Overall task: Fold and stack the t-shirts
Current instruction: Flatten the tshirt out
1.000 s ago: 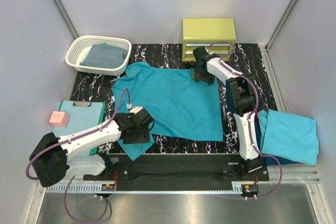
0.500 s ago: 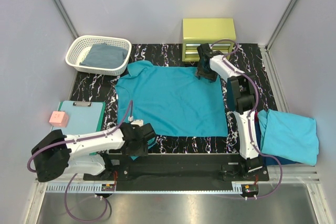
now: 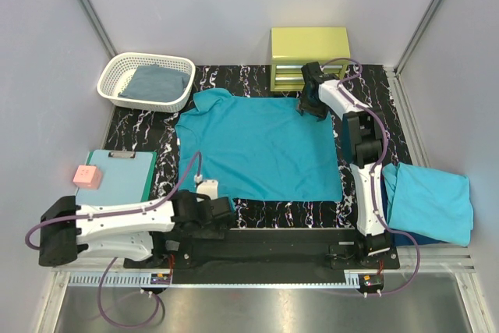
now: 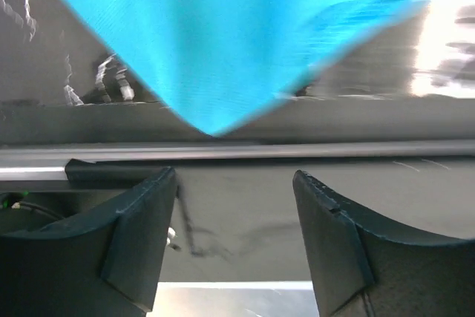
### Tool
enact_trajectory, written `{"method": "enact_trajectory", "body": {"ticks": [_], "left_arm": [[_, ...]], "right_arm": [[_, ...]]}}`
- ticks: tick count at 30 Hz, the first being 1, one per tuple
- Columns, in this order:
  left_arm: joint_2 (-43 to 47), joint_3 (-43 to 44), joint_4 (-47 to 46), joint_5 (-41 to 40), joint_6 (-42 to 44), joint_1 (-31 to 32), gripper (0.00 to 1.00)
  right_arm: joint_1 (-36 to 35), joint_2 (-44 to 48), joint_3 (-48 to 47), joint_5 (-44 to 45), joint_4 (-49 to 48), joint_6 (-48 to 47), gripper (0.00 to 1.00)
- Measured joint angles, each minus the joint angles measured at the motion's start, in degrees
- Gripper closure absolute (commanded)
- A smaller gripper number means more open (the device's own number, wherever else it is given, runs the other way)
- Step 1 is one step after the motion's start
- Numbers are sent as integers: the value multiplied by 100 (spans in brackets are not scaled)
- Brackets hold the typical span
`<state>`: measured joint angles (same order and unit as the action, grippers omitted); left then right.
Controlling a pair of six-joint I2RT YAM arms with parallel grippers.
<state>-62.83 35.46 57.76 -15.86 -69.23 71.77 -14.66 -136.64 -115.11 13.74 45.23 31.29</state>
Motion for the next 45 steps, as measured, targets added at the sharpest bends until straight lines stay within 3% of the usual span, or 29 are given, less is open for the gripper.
{"method": "enact_trajectory", "body": {"ticks": [5, 10, 14, 22, 27, 36, 45], "left_arm": [[74, 1021, 74, -688, 9, 125, 27], [-492, 1158, -57, -994, 205, -48, 27], [-988, 1038, -358, -988, 382, -262, 30], [-1034, 540, -933, -903, 837, -1119, 30], [-1241, 516, -1220, -787, 1102, -1305, 31], [-1620, 404, -1821, -328, 1156, -1263, 34], [-890, -170, -2017, -323, 872, -767, 34]], "right_arm": [[4, 4, 4, -20, -7, -4, 30], [4, 42, 79, -22, -70, -7, 30], [4, 83, 155, -39, -142, -24, 30], [11, 85, 157, -72, -146, -48, 30], [20, 85, 157, -94, -146, -48, 30], [26, 85, 155, -94, -146, -46, 31], [57, 70, 111, -142, -120, -42, 31]]}}
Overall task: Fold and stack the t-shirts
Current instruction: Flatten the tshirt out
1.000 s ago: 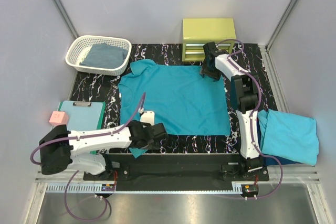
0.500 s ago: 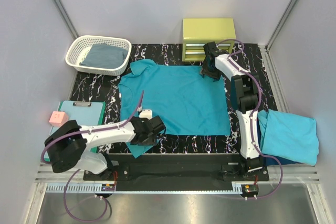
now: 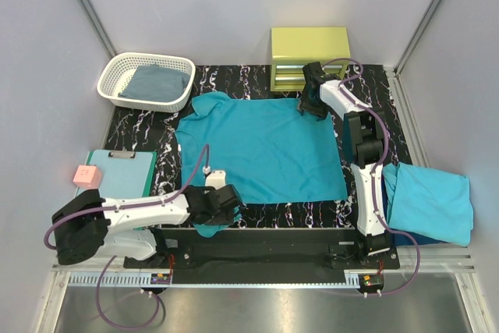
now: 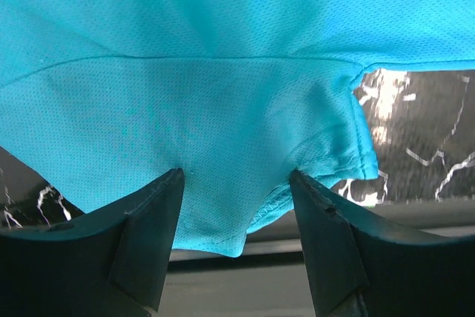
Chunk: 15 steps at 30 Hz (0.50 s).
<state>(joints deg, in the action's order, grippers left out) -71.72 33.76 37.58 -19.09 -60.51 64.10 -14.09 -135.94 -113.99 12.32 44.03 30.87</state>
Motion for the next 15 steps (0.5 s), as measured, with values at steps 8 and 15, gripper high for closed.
{"method": "enact_trajectory", "body": {"ticks": [8, 15], "left_arm": [[461, -179, 387, 238, -417, 149, 32], [437, 83, 1097, 170, -332, 472, 20]], "right_arm": [[2, -107, -190, 0, 87, 0, 31], [-20, -105, -229, -195, -68, -92, 0]]}}
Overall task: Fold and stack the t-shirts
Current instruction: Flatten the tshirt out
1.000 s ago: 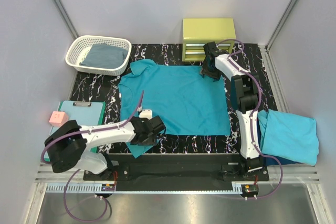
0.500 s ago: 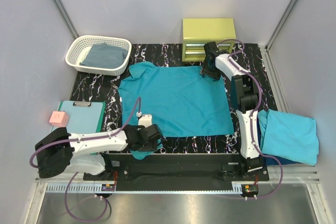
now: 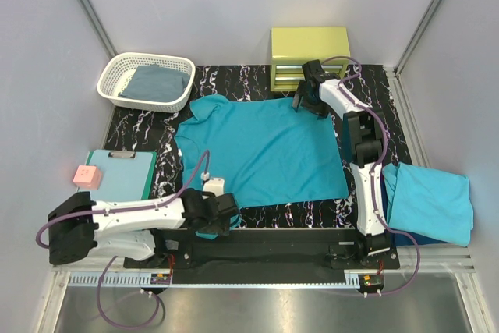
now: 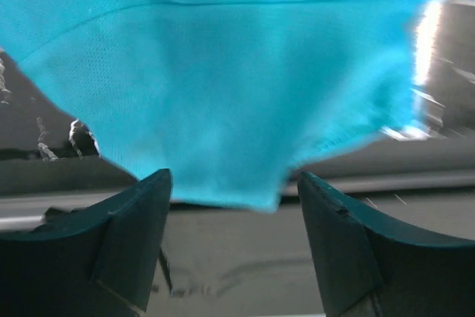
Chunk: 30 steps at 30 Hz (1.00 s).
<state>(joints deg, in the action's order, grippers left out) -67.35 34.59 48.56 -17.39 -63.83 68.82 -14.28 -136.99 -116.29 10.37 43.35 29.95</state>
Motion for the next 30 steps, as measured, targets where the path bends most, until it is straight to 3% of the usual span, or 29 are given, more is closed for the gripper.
{"method": "enact_trajectory", "body": {"ticks": [5, 9, 13, 19, 23, 30], "left_arm": [[26, 1473, 431, -592, 393, 157, 8], [11, 2627, 221, -870, 1005, -492, 11], [-385, 3016, -160, -848, 1683, -1880, 22], [-2470, 3995, -319, -640, 2481, -3362, 33], [-3668, 4846, -337, -490, 2791, -3888, 48], [-5058, 6238, -234, -439, 3193, -4404, 63]], "right_arm": [[-68, 317, 175, -92, -92, -131, 0], [-166, 1115, 509, -92, -223, -195, 0], [-302, 2673, 1585, -37, -520, -256, 0], [-804, 4496, 3032, 116, -721, -289, 0], [-1097, 5080, 3834, 96, -664, -225, 0], [-1375, 5956, 4616, 61, -225, -101, 0]]}}
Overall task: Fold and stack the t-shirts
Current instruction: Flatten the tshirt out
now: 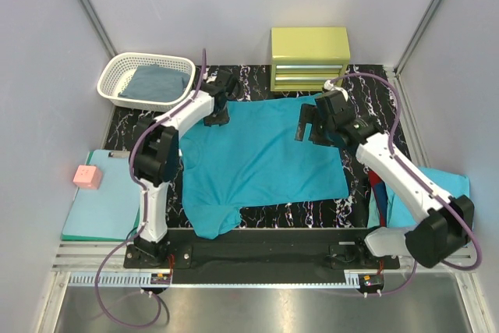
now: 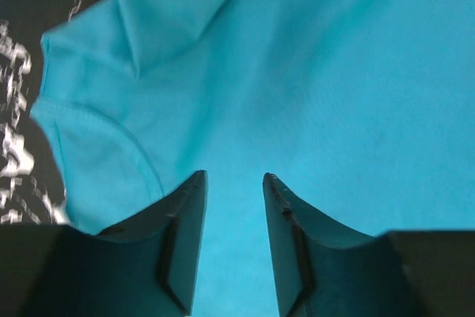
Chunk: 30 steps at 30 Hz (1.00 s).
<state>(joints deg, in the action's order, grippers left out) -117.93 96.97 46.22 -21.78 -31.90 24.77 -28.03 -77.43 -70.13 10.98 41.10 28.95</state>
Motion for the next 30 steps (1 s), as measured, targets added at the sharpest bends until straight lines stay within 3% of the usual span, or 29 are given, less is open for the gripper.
{"method": "enact_trajectory", "body": {"ticks": [12, 26, 30], "left_arm": [[-1311, 1217, 485, 275, 157, -483, 72], [-2472, 3244, 1147, 669, 566, -868, 69], [-2667, 3473, 1163, 824, 651, -909, 67]], "right_arm": [[-37, 645, 136, -15, 431, -107, 0], [-37, 1034, 579, -66, 636, 33, 1], [-37, 1097, 697, -125, 684, 131, 1]]}}
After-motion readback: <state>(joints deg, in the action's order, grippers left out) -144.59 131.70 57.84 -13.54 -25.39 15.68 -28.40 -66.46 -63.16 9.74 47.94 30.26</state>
